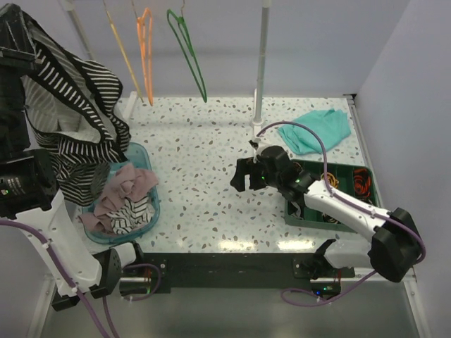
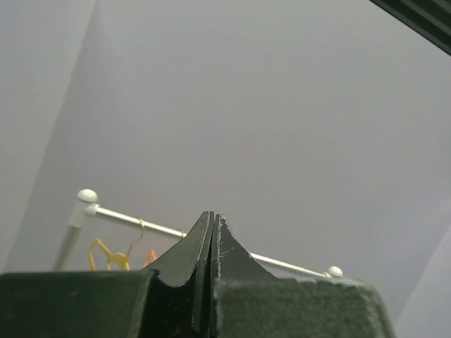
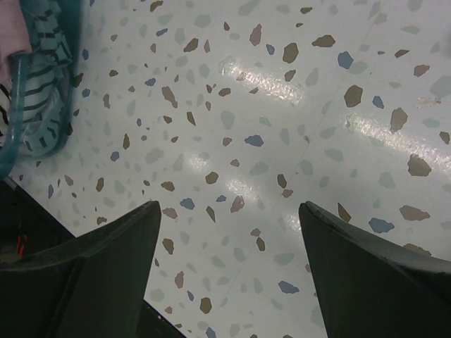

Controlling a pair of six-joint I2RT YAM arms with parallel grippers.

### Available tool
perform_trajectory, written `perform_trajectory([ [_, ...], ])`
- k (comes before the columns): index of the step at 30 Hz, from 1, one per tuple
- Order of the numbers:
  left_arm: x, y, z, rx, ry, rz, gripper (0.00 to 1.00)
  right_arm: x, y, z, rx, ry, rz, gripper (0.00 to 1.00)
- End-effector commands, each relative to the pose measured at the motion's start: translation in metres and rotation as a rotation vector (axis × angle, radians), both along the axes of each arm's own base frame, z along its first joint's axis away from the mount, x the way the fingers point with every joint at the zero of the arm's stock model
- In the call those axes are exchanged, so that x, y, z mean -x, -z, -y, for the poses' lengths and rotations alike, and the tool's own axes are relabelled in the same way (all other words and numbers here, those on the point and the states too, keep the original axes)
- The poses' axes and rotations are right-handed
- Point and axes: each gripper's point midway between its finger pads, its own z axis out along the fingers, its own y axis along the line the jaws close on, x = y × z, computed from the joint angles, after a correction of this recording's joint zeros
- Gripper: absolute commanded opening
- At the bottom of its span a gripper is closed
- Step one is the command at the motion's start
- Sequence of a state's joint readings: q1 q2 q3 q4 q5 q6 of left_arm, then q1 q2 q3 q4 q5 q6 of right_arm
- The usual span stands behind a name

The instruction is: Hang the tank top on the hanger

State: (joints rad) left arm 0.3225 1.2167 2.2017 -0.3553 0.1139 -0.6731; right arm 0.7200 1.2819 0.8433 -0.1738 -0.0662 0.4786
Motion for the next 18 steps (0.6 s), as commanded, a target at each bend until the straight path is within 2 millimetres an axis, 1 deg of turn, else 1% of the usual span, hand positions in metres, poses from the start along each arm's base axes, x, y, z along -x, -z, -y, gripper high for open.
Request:
perform_trajectory([
  [1,0.001,0.010,0.037,-0.015,0.225,-0.004,0.00,-0.010,-0.076,0.004,-0.104,0.055,0.154,0.84],
  [2,0.004,0.014,0.041,-0.008,0.247,-0.006,0.00,-0.008,-0.088,0.004,-0.121,0.054,0.173,0.84],
  [5,0.011,0.032,0.054,-0.008,0.312,-0.047,0.00,-0.007,-0.118,0.018,-0.147,0.099,0.242,0.84],
  [6,0.003,0.047,0.057,-0.006,0.344,-0.081,0.00,-0.003,-0.131,0.024,-0.163,0.106,0.269,0.84],
  [7,0.017,0.050,0.065,-0.014,0.361,-0.066,0.00,-0.004,-0.139,0.029,-0.165,0.123,0.289,0.84],
  [8,0.019,0.056,0.068,-0.001,0.382,-0.074,0.00,-0.003,-0.149,0.031,-0.176,0.128,0.308,0.84],
  [9,0.012,0.073,0.069,0.008,0.404,-0.112,0.00,0.000,-0.154,0.035,-0.178,0.131,0.315,0.84],
  [10,0.020,0.077,0.074,0.000,0.422,-0.111,0.00,0.004,-0.166,0.039,-0.195,0.133,0.342,0.84],
  [11,0.018,0.085,0.078,0.007,0.453,-0.131,0.00,0.005,-0.172,0.043,-0.198,0.145,0.355,0.84],
  [12,0.012,0.100,0.082,0.007,0.488,-0.170,0.00,0.007,-0.174,0.048,-0.196,0.153,0.360,0.84],
  [13,0.015,0.105,0.084,0.006,0.495,-0.180,0.00,0.011,-0.182,0.052,-0.209,0.159,0.378,0.84],
  [14,0.015,0.111,0.085,0.010,0.497,-0.193,0.00,0.013,-0.184,0.055,-0.212,0.164,0.384,0.84],
  [15,0.011,0.122,0.085,0.024,0.506,-0.215,0.00,0.015,-0.184,0.057,-0.211,0.167,0.383,0.84],
  [16,0.018,0.123,0.089,0.014,0.517,-0.208,0.00,0.017,-0.186,0.059,-0.218,0.171,0.385,0.84],
  [18,0.020,0.132,0.097,0.018,0.565,-0.230,0.00,0.021,-0.187,0.062,-0.223,0.170,0.382,0.84],
])
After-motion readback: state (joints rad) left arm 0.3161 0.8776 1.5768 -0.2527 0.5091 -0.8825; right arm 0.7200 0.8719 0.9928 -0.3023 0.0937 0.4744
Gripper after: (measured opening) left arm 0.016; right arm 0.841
